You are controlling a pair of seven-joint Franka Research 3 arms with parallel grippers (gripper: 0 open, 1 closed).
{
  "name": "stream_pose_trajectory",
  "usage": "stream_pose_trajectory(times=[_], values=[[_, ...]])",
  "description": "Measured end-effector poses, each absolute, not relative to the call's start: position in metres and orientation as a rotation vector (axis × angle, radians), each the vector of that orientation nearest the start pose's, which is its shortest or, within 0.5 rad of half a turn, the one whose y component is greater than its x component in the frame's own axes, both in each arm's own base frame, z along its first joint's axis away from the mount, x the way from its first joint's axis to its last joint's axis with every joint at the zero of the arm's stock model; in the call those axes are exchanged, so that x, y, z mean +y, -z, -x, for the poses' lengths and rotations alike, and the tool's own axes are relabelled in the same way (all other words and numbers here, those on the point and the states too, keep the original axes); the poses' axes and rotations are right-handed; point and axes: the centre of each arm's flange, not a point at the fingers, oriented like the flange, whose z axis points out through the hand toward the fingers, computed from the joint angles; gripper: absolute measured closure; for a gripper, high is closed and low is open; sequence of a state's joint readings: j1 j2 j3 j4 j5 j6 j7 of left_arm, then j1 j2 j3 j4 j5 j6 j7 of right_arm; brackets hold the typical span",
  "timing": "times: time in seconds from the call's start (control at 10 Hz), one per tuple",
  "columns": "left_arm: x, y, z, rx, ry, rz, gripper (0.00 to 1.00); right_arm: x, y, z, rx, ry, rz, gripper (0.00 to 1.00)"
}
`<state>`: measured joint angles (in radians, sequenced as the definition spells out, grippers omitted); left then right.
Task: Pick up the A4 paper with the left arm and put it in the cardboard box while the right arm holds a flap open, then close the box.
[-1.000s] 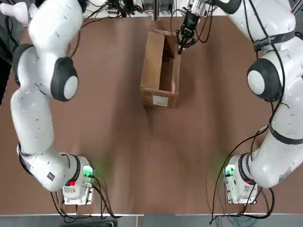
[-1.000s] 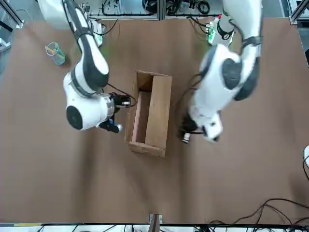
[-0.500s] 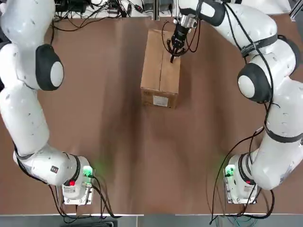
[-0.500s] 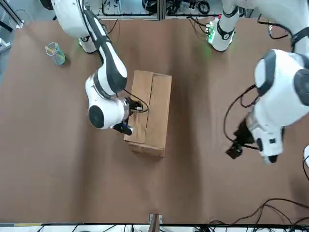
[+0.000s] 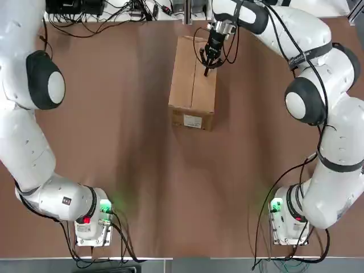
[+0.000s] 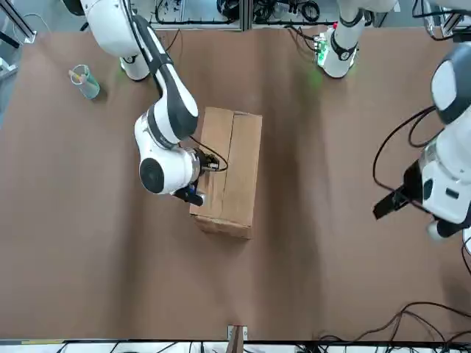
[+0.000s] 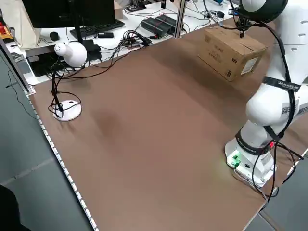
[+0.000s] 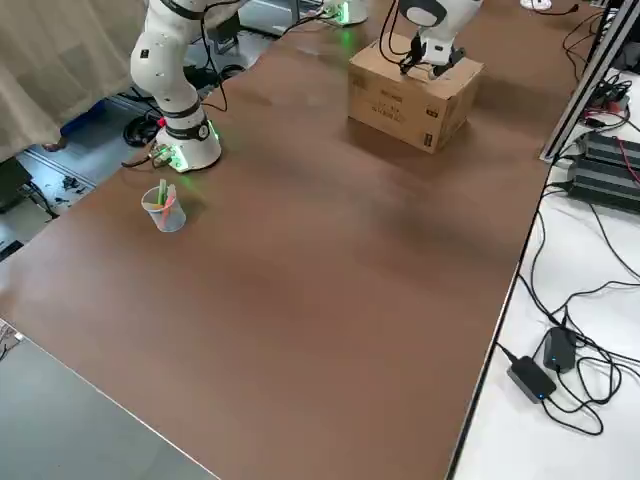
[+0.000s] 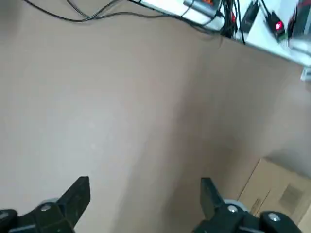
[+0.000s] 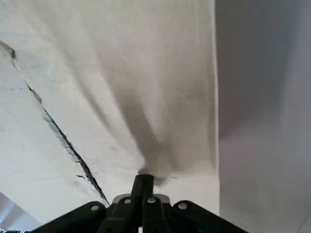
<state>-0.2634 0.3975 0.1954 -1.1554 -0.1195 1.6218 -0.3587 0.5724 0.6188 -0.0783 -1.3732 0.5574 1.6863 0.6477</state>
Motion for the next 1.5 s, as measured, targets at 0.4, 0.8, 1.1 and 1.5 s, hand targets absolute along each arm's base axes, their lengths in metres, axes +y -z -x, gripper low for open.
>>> stream_pose_trajectory(times=[0.4,0.8,1.1,1.5], values=[[-0.093,-0.601,-0.657,-0.222,0.096,3.201,0.00,0.383,-0.342,-0.579,0.432,-0.733,2.773,0.99],[-0.077,-0.629,-0.624,-0.025,0.117,3.241,0.00,0.383,-0.348,-0.579,0.483,-0.749,2.777,0.98],[-0.079,-0.629,-0.605,0.003,0.133,3.202,0.00,0.379,-0.386,-0.585,0.538,-0.788,2.799,0.96],[-0.090,-0.617,-0.583,0.066,0.131,3.151,0.00,0.299,-0.470,-0.623,0.653,-0.557,2.894,0.87]])
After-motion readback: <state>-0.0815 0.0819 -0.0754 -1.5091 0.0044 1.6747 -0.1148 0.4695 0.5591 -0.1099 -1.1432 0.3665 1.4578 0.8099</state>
